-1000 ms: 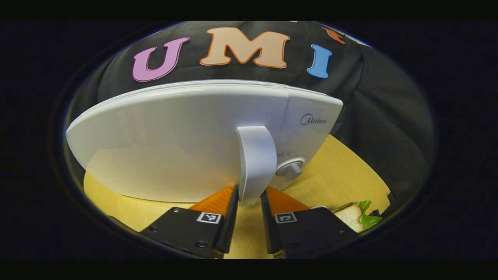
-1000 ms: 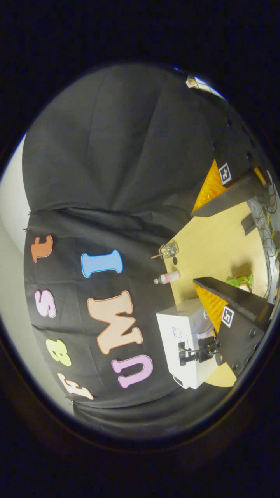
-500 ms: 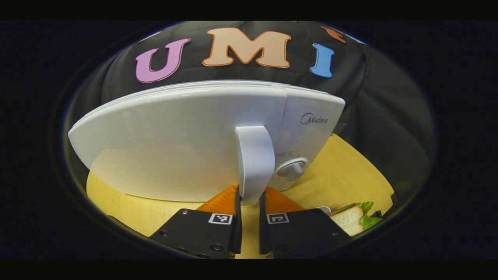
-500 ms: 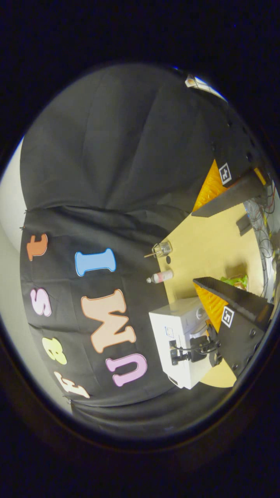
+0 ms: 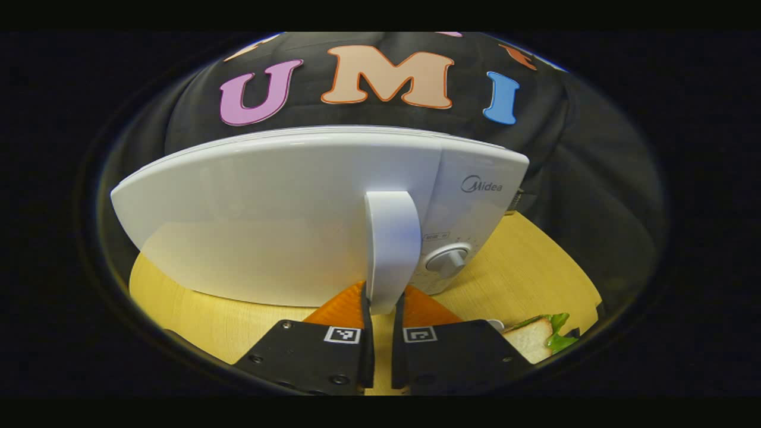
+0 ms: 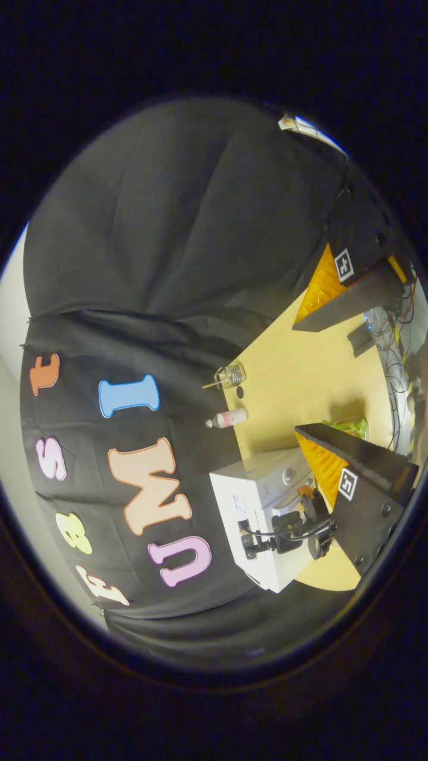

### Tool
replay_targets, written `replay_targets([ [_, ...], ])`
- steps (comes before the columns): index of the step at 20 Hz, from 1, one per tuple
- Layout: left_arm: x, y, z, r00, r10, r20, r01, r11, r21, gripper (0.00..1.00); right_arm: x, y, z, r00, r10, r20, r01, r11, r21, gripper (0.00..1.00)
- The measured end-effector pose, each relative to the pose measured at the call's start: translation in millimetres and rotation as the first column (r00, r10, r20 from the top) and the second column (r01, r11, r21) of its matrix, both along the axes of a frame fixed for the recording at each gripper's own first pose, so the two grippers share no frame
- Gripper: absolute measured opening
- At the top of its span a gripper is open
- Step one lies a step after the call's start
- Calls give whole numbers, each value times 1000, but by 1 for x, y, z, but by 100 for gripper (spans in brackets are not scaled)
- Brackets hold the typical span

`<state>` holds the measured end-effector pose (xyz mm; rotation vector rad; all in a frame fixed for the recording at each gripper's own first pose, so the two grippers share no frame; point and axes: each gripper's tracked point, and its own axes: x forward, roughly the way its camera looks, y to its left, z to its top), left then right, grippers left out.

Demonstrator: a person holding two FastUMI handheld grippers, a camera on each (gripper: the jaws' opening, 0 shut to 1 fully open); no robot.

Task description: Open the microwave oven with the left hand, put the food in, and close the microwave oven.

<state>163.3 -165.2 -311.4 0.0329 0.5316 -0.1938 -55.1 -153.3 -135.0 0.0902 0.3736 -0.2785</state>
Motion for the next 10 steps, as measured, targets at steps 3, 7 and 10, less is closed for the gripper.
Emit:
replay_targets([
  [3,-26,3,-5,999,-1,-45,1,1000,-2,11,0,-2,-4,1000,11,-10,-11,1000,-7,90],
  [7,-84,19,-5,998,-55,-17,55,998,8,13,8,-1,-11,999,46,-22,-46,999,8,90],
  [10,-115,34,-8,998,-58,-39,60,997,41,16,15,1,-13,995,96,-28,-96,995,-3,97],
])
